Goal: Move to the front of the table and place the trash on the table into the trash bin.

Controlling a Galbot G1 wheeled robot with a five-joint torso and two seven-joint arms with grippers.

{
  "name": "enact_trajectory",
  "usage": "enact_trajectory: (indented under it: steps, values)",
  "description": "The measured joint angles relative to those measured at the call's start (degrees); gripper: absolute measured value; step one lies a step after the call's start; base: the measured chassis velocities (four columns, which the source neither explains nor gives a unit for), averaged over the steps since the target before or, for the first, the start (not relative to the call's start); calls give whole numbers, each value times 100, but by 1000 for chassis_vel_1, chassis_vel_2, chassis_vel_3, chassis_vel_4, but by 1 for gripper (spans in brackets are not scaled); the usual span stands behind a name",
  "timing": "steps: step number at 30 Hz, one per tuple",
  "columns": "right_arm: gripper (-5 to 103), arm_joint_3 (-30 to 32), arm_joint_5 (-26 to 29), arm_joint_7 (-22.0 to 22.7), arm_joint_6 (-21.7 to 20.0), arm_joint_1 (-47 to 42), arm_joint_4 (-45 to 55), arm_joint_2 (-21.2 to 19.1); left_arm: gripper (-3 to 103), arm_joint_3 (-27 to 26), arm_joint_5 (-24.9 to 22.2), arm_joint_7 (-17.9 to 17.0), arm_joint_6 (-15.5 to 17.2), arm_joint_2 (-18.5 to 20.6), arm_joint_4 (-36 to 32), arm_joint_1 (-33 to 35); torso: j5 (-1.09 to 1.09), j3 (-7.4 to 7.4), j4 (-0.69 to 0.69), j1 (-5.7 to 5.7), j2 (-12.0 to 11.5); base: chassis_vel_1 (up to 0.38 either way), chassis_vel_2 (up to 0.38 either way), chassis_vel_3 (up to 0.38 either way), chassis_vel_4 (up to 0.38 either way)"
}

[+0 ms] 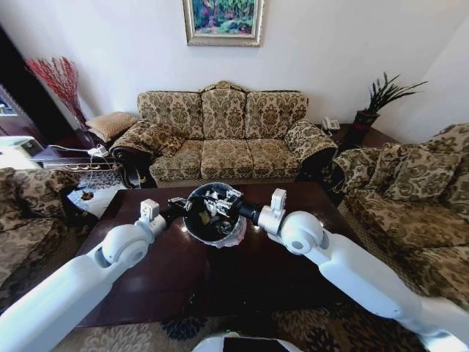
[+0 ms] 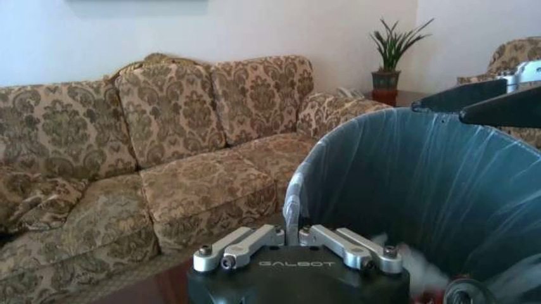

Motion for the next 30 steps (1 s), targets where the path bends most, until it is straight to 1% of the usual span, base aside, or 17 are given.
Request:
enact_trajectory:
  steps: [1,3,5,6,9,10,11,12,14,15,16,18,19,21,24,26,30]
  values:
    - [68,0,-3,0,8,0,-1,12,3,-2,2,0,-1,-8,-7,9,0,0,0,0,0,0,0,0,0]
    - [68,3,-8,4,28,0,0,25,3,-6,6,0,-1,-18,-16,24,0,0,0,0,0,0,0,0,0]
    - [79,66,-42,63,100,-19,31,43,3,-21,25,-5,-5,-44,-23,75,1,0,0,0,0,0,0,0,0]
    - [79,66,-42,63,100,-19,31,43,3,-21,25,-5,-5,-44,-23,75,1,0,0,0,0,0,0,0,0]
    - [94,580,-179,267,191,-234,204,-73,3,-85,224,-41,-42,-176,135,146,0,0,0,0,0,0,0,0,0]
    - [94,580,-179,267,191,-234,204,-73,3,-85,224,-41,-42,-176,135,146,0,0,0,0,0,0,0,0,0]
    - [94,689,-276,291,192,-287,227,-123,3,-104,279,-56,-46,-216,192,150,0,-1,1,0,0,0,0,0,0]
    - [98,913,-635,346,212,-431,239,-251,3,-165,479,-65,-67,-356,360,152,0,-1,0,-1,0,0,0,0,0]
    - [100,1106,-1121,488,269,-605,159,-365,3,-256,702,-122,-85,-581,558,159,-1,-1,-2,-1,0,0,0,0,0]
    - [100,1106,-1121,488,269,-605,159,-365,3,-256,702,-122,-85,-581,558,159,-1,-1,-2,-1,0,0,0,0,0]
    - [100,1224,-1532,815,304,-793,8,-429,3,-310,747,-256,-86,-752,643,183,1,0,-1,0,0,0,0,0,0]
    - [100,1325,-1948,1529,369,-1077,-241,-434,3,-366,777,-427,-103,-908,732,194,-1,0,0,0,0,0,0,0,0]
    - [100,1325,-1948,1529,369,-1077,-241,-434,3,-366,777,-427,-103,-908,732,194,-1,0,0,0,0,0,0,0,0]
    - [100,1559,-2336,2150,401,-1488,-539,-316,3,-438,817,-517,-129,-996,783,214,2,0,1,0,0,0,0,0,0]
    - [100,1989,-2717,2229,406,-2031,-808,-189,3,-502,825,-570,-159,-1040,795,271,3,0,1,0,0,0,0,0,0]
    - [100,2567,-3028,2119,335,-2657,-969,-80,3,-556,828,-598,-194,-1063,772,358,1,0,-1,0,0,0,0,0,0]
    - [100,3025,-3076,2027,280,-3077,-1008,79,3,-577,829,-654,-211,-1109,679,437,1,-1,-1,-1,0,0,0,0,0]
